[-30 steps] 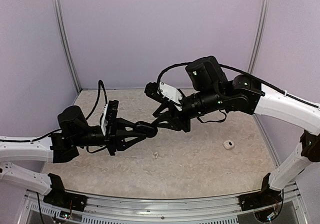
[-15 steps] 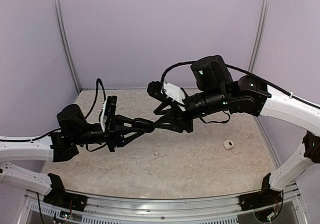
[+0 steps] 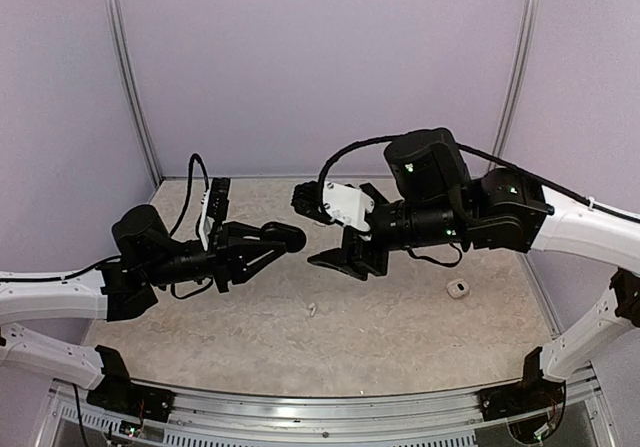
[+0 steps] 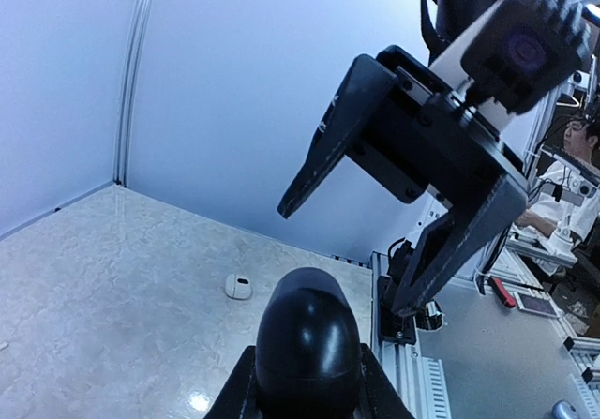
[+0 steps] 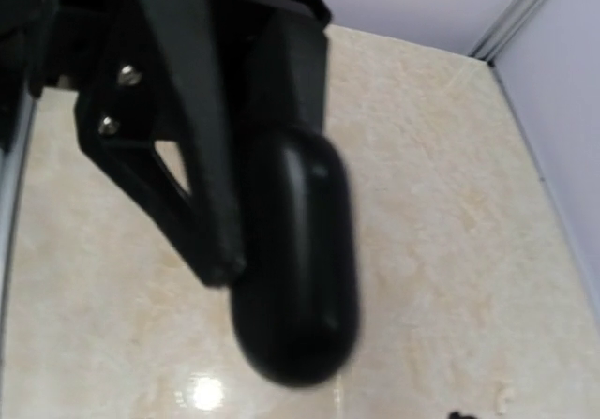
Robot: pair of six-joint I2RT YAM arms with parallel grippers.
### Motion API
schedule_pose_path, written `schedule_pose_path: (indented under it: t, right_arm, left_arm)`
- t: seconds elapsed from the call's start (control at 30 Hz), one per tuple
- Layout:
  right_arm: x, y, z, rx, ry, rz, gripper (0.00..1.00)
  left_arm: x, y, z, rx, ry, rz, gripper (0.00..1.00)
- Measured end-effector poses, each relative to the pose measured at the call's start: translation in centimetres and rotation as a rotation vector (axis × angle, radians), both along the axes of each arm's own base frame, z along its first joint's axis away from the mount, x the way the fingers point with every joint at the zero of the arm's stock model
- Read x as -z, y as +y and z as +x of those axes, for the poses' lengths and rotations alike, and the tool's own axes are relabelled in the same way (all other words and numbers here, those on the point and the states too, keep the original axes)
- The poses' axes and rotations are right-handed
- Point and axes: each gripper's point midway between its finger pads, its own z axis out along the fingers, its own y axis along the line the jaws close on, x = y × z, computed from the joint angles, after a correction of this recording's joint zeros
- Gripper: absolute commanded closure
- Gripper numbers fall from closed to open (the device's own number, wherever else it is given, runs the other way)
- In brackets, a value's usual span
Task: Insert the wireless bluetooth earbuds into the charging case
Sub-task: Pass from the left arm to the right
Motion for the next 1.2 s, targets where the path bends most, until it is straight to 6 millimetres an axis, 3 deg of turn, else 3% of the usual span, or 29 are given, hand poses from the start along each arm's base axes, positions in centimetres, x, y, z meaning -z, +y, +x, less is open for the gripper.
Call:
schedule_pose_path:
  t: [0.4,0.83,1.2]
  right_arm:
    - [0.7,1.7,1.7,0.09,-0.198,-0.057,0.33]
    - [2.0,2.9,2.4,0.094,-0.26,-0.102,0.38]
    - [2.1,3.2,2.9,0.111,-0.302,-0.114,0.53]
  left_arm:
    - [-0.1,-0.7,0.8,0.005,0.14,-0.039,1.0]
    - [-0.5,-0.9,1.1,0.001,0.177,-0.057,1.0]
    - [0.0,-1.2,1.2,0.001,0.194,-0.046,1.0]
